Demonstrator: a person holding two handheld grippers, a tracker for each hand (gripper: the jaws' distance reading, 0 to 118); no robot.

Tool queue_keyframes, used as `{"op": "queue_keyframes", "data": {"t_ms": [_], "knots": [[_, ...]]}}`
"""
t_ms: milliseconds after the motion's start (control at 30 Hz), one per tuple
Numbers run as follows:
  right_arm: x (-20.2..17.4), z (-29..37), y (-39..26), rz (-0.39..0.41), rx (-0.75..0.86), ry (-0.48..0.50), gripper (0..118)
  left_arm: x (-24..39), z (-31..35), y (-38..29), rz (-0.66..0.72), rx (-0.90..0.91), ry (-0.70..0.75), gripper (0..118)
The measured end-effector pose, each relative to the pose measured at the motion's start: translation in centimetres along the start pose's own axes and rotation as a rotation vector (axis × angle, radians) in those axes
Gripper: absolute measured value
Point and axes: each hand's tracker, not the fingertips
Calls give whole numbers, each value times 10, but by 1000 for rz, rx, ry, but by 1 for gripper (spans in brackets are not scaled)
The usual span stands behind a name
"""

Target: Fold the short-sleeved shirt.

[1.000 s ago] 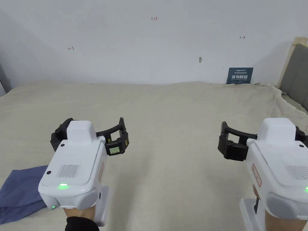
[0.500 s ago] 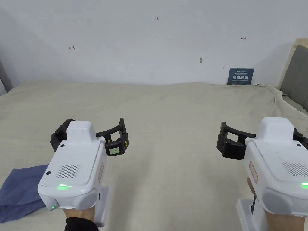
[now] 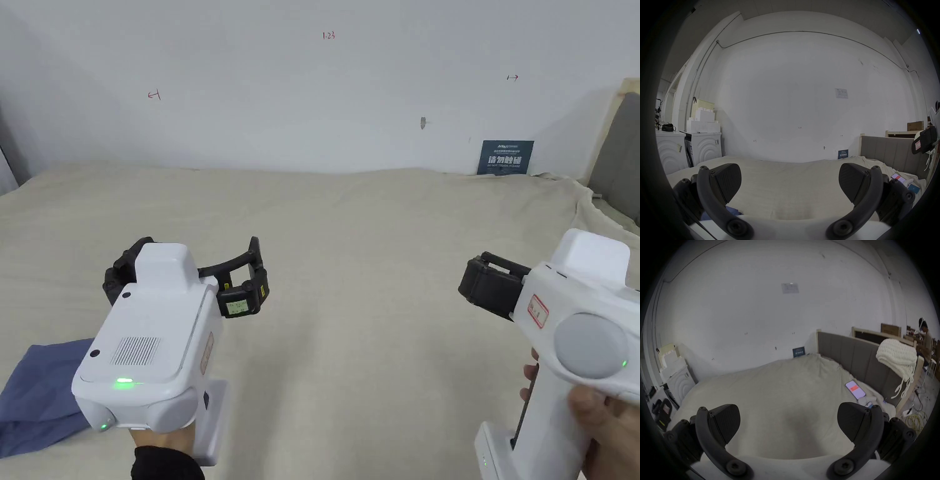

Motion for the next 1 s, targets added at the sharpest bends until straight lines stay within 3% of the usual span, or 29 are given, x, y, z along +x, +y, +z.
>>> {"op": "queue_keyframes", "data": {"t_ms": [500,667,1000], "knots": [[-10,-5,-7,107,56,-48,116,-1,-1,1,2,2,2,118],[-11,-9,-5,140,25,-24,116,0,-2,0,-4,4,1,118],[1,-4,-27,166,408,95,117,2,0,0,-7,12,4,118]]}}
